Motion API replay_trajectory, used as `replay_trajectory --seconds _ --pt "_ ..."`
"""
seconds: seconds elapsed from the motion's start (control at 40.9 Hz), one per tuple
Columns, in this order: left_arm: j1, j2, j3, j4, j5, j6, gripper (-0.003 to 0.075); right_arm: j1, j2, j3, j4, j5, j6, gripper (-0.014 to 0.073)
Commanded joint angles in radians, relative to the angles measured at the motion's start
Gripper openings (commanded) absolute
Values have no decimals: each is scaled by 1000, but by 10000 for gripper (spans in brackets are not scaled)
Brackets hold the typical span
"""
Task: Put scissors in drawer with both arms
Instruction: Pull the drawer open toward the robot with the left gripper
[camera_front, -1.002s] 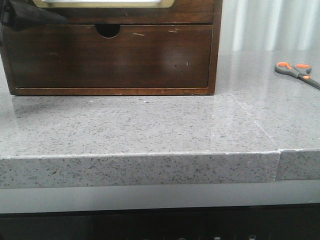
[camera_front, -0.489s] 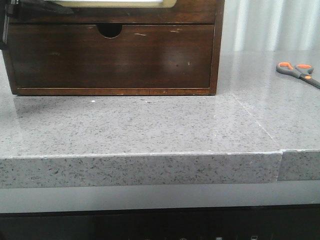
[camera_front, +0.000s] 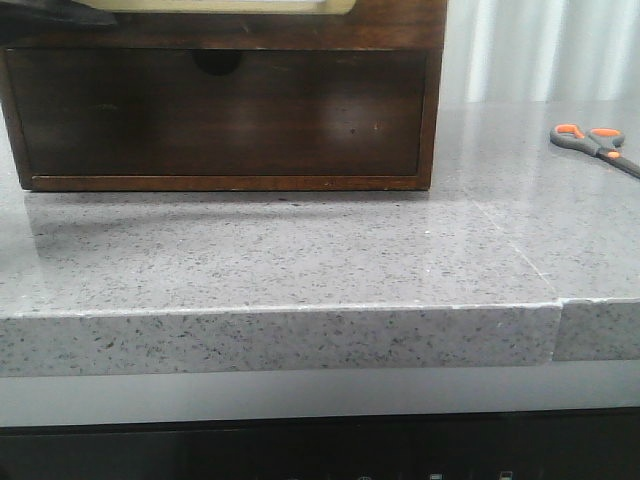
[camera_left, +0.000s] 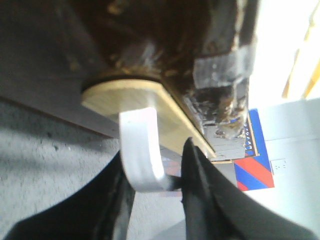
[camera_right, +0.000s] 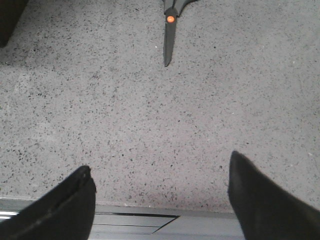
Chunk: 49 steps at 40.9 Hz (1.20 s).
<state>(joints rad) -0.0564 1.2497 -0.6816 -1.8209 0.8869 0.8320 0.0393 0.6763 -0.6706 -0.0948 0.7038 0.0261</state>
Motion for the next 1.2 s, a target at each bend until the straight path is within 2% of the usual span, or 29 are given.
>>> replay_trajectory --seconds 0.0,0.269,0.513,0.562,0.635,0.758,0.831,0.904,1.173 --pt "-7 -95 30 -39 137 56 130 -1 3 -24 -20 -57 0 573" --pt "-7 -214 154 -38 143 56 130 -1 3 -24 -20 -57 0 573" --pt "-7 -237 177 -35 141 56 135 -1 3 -24 -20 -57 0 573" --pt "-7 -237 177 -34 139 56 155 -1 3 -24 -20 -57 0 573" --pt "-7 -237 177 -34 139 56 227 -1 3 -24 -20 -57 0 573" --pt "-7 -237 177 -32 139 56 445 -1 3 -24 -20 -57 0 573" --pt "-7 -237 177 -24 137 56 536 -1 3 -24 -20 -57 0 573" --pt "-7 -237 177 -7 130 56 568 -1 3 -24 -20 -57 0 573" --pt "-7 -294 177 90 120 56 568 -1 3 -24 -20 -57 0 573"
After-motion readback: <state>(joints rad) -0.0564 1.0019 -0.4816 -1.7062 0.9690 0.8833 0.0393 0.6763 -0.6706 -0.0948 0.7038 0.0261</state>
